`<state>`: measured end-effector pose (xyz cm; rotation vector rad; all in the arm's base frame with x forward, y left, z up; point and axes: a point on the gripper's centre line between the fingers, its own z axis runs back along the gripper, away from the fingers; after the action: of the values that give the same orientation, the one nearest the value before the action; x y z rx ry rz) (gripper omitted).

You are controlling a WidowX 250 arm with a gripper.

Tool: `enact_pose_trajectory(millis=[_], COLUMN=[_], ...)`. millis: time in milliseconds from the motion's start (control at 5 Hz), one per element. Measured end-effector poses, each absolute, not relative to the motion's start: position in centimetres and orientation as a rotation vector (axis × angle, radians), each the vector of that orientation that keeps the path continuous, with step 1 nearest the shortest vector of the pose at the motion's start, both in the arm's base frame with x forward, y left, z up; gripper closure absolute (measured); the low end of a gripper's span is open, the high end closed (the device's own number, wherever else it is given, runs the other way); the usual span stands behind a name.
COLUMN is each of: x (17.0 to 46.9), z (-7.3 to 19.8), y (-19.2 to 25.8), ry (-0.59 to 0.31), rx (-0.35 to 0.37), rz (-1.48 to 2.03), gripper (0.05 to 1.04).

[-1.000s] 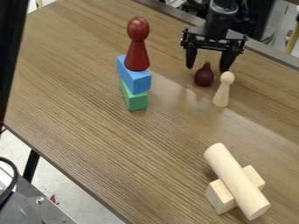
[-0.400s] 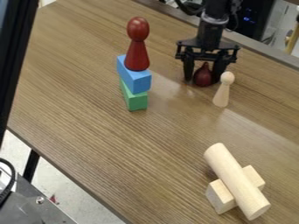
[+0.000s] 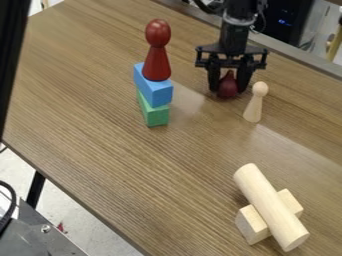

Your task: Move the brown object to the upper center of the table

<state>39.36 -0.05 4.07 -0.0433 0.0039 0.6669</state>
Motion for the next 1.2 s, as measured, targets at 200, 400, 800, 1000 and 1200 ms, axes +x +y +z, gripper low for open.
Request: enact_pose_trajectory(millis=[200, 400, 800, 1000, 1200], x=[39.2, 38.1, 32.5, 29.4, 26.4], z=[7.1, 9.5, 13.0, 12.1, 9.8], y=[-0.4, -0.6, -1.7, -2.0, -2.7], ry=[-0.054, -0.100, -0.110, -0.078, -0.054], rx=[-0.085, -0.107, -0.126, -0.094, -0.033], rz=[0.668, 0.666, 0.672, 0.671, 0.656], gripper=[0.492, 0.492, 0.492, 0.492, 0.492])
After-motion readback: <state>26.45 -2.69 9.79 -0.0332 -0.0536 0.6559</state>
